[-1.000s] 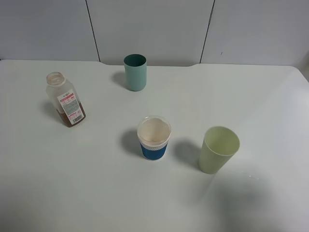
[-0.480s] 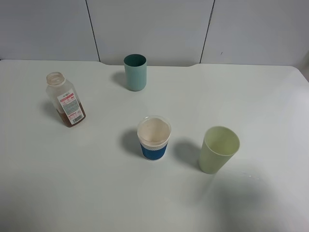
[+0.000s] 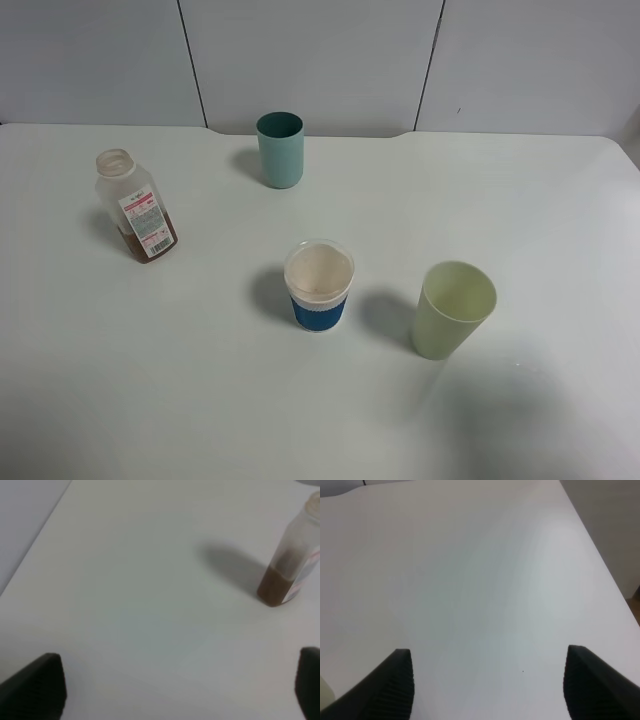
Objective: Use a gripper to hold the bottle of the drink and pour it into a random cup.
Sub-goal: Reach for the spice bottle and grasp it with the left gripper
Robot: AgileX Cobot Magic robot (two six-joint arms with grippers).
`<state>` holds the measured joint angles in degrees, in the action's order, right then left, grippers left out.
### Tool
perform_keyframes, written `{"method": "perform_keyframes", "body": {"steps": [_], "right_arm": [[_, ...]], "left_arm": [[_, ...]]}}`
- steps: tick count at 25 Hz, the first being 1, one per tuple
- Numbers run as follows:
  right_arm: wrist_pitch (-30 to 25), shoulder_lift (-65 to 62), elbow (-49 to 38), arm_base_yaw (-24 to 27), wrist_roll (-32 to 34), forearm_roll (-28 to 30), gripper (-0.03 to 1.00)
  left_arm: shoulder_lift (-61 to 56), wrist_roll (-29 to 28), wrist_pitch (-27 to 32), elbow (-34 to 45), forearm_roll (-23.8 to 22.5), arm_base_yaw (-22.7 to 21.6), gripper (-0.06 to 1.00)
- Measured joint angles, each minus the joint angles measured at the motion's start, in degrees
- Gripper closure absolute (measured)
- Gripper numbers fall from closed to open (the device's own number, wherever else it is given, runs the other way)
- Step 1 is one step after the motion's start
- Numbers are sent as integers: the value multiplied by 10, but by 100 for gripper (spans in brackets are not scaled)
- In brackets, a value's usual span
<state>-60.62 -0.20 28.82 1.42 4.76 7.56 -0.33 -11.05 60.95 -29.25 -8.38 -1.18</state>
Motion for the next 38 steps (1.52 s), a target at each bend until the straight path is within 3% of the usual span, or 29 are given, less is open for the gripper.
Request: {"method": "perform_keyframes", "body": {"steps": [38], "right_arm": [[0, 0, 0, 0, 0, 0, 33]], "left_arm": [[0, 0, 0, 0, 0, 0, 3]]}}
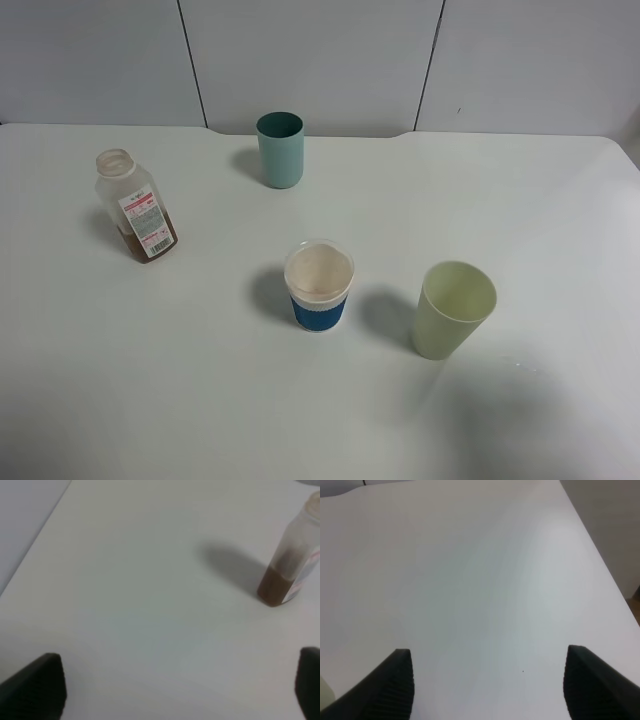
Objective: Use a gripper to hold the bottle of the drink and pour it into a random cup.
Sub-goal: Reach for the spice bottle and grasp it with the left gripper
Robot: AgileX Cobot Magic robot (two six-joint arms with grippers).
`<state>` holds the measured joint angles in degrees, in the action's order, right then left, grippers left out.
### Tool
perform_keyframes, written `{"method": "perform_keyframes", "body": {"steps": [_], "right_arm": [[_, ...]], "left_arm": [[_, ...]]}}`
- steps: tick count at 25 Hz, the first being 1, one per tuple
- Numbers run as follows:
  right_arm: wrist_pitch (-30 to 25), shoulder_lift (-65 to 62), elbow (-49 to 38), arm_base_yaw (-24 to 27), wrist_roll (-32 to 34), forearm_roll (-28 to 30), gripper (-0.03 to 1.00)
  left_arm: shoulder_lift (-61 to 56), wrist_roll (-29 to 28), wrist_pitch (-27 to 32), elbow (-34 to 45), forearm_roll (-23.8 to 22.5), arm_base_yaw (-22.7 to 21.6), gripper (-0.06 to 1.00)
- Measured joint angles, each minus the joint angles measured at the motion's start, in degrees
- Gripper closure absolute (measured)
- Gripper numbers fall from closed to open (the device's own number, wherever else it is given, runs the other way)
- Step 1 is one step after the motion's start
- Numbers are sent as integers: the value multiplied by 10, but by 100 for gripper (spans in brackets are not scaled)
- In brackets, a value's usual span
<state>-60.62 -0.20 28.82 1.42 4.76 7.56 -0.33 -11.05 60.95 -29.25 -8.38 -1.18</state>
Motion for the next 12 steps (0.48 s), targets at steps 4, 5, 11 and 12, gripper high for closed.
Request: {"method": "perform_keyframes", "body": {"steps": [4, 5, 11, 12], "right_arm": [[0, 0, 0, 0, 0, 0, 33], [0, 0, 0, 0, 0, 0, 33], [0, 0, 0, 0, 0, 0, 33], [0, 0, 0, 0, 0, 0, 33]], "left_arm": [[0, 0, 0, 0, 0, 0, 3], [0, 1, 0, 0, 0, 0, 3], [6, 27, -13, -4, -1, 0, 3], [14, 35, -19, -4, -1, 0, 3]]}}
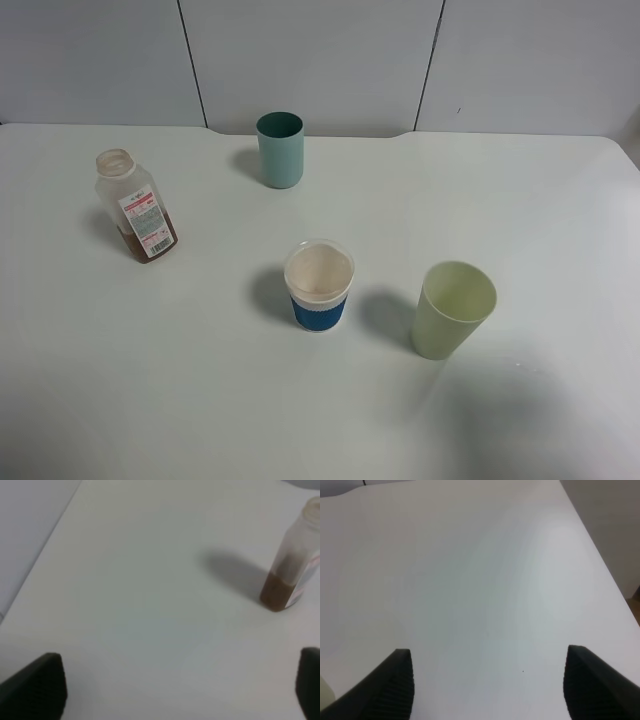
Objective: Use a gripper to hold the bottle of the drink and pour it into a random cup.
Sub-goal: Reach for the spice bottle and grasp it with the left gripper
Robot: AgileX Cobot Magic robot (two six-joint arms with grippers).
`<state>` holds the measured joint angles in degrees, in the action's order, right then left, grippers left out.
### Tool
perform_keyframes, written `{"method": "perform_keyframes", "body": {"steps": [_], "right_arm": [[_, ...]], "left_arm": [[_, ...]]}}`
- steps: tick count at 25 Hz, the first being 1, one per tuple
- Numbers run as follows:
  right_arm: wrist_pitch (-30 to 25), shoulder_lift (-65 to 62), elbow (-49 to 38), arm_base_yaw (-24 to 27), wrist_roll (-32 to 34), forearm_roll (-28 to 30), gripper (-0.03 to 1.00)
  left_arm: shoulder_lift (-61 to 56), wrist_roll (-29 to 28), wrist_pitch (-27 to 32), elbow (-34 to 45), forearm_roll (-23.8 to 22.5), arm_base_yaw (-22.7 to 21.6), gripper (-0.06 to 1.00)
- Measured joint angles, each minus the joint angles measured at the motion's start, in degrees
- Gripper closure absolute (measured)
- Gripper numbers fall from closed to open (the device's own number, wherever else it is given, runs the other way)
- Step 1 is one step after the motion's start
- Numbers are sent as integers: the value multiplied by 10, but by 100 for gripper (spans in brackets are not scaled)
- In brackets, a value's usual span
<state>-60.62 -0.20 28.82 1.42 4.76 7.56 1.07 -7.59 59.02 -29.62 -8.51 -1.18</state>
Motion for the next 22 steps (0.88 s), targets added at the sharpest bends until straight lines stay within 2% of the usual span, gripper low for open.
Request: {"method": "perform_keyframes", "body": {"steps": [3, 6, 14, 22], "right_arm": [[0, 0, 0, 0, 0, 0, 33], [0, 0, 0, 0, 0, 0, 33], [0, 0, 0, 0, 0, 0, 33], [0, 0, 0, 0, 0, 0, 33]], "left_arm": [[32, 21, -12, -1, 1, 0, 3], [71, 32, -23, -5, 1, 0, -2], [185, 47, -103, -11, -7, 0, -5], [325, 121, -133, -47, -11, 0, -5]]}}
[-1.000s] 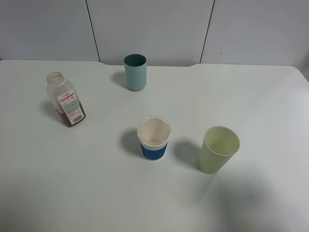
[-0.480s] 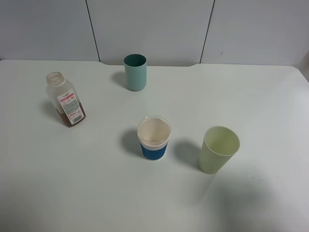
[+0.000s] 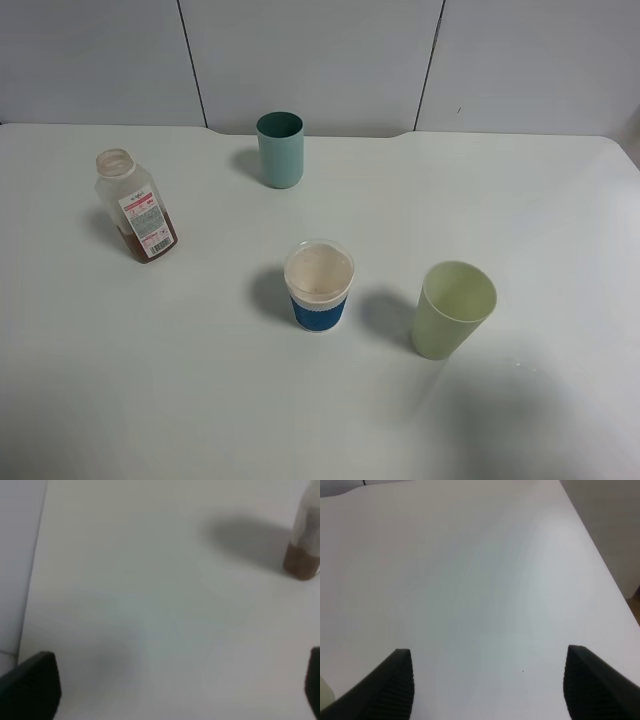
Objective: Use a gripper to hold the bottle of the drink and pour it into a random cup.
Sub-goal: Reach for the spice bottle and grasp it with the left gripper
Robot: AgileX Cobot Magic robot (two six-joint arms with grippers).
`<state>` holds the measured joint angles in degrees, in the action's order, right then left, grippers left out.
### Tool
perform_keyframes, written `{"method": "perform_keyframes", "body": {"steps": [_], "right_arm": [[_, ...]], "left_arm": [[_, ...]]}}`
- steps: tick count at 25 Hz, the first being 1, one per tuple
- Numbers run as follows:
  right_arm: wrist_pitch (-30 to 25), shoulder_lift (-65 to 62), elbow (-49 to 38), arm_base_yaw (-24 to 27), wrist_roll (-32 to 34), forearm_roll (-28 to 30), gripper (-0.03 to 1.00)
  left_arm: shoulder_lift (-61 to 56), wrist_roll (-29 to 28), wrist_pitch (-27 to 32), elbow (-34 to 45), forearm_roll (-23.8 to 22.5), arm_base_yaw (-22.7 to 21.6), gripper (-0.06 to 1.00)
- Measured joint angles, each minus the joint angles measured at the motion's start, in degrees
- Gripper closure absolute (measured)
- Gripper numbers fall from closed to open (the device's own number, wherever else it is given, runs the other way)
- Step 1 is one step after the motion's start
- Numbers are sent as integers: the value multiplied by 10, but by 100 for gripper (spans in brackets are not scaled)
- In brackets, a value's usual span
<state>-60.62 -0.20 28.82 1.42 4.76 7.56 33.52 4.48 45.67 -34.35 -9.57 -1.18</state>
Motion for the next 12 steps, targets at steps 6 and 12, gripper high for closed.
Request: {"method": "perform_keyframes", "body": {"steps": [6, 12], "right_arm": [[0, 0, 0, 0, 0, 0, 33], [0, 0, 0, 0, 0, 0, 33]], "left_arm": [[71, 26, -36, -1, -1, 21, -5], [151, 27, -38, -3, -16, 82, -5]]}}
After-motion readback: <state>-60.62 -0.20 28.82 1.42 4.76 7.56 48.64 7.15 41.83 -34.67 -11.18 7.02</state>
